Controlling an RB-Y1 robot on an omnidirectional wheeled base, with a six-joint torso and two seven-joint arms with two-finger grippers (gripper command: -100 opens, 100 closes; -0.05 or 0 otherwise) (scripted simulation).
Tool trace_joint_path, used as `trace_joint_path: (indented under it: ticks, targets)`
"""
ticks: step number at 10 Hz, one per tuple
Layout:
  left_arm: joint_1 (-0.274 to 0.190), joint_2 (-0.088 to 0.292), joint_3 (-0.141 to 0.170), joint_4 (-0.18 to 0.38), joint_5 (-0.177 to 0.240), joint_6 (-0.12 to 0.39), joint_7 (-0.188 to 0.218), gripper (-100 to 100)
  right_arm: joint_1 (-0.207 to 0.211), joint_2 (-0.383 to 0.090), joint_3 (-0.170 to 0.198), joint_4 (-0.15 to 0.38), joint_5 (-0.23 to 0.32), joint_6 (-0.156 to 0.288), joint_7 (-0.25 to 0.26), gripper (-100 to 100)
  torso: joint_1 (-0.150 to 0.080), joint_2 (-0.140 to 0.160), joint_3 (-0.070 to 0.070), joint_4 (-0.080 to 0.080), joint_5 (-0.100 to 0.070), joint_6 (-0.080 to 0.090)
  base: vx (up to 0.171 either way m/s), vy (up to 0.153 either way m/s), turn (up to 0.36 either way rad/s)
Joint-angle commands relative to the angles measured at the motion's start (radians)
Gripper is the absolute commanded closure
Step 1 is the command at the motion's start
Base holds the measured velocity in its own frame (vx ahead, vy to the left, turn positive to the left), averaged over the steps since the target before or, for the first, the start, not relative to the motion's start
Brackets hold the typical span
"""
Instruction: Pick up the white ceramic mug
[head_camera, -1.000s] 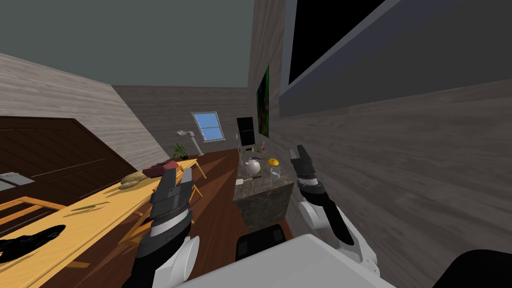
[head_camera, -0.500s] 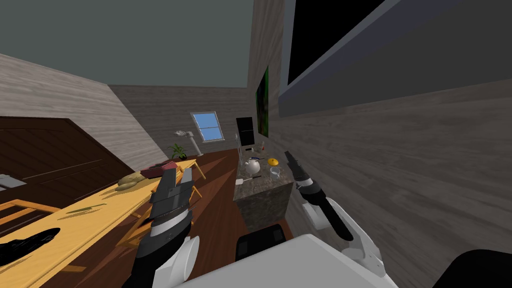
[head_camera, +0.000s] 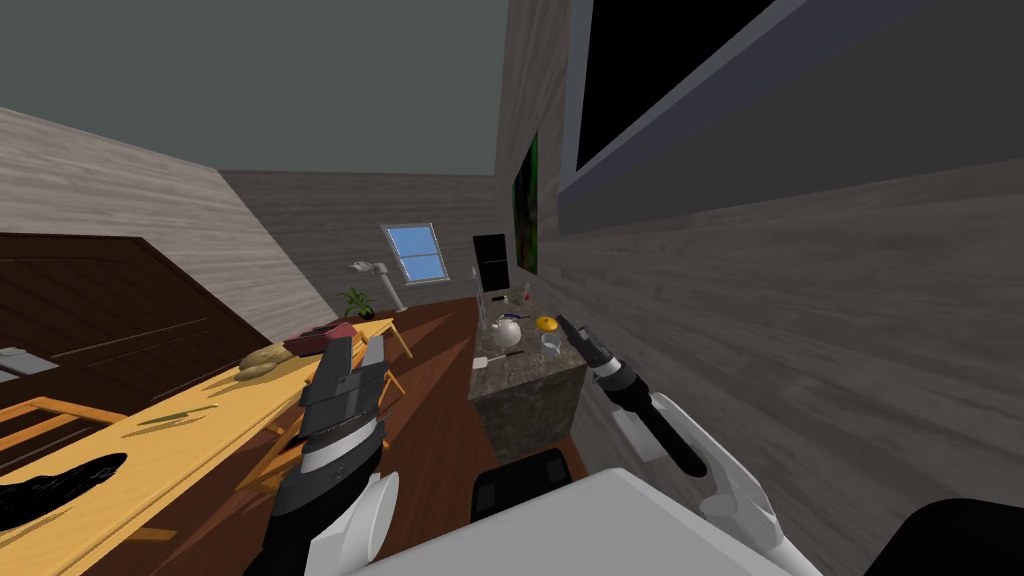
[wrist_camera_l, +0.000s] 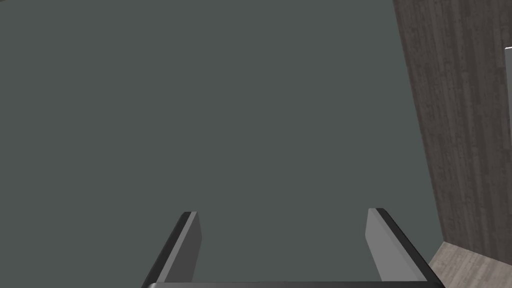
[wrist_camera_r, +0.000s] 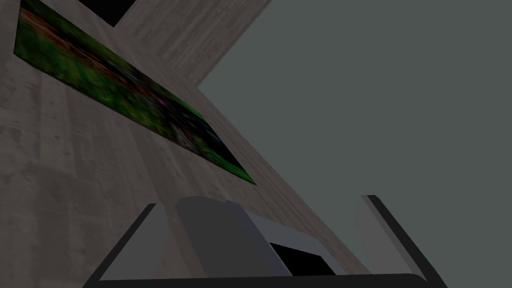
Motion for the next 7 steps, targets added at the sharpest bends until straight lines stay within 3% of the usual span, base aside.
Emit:
trace_joint_path:
  ticks: [1, 7]
  targets:
    - [0.000, 0.000, 0.000, 0.000, 0.000, 0.000, 0.000, 0, -0.002, -0.050, -0.003, 0.026, 0.045, 0.012, 0.020, -100, 0.000, 0.000, 0.000, 0.000, 0.000, 0.000, -0.003, 0.017, 0.012]
    - [0.000, 0.000, 0.000, 0.000, 0.000, 0.000, 0.000, 0, 0.008, -0.217, -0.007, 0.124, 0.197, 0.034, 0.103, -100, 0.000, 0.000, 0.000, 0.000, 0.000, 0.000, -0.005, 0.022, 0.029]
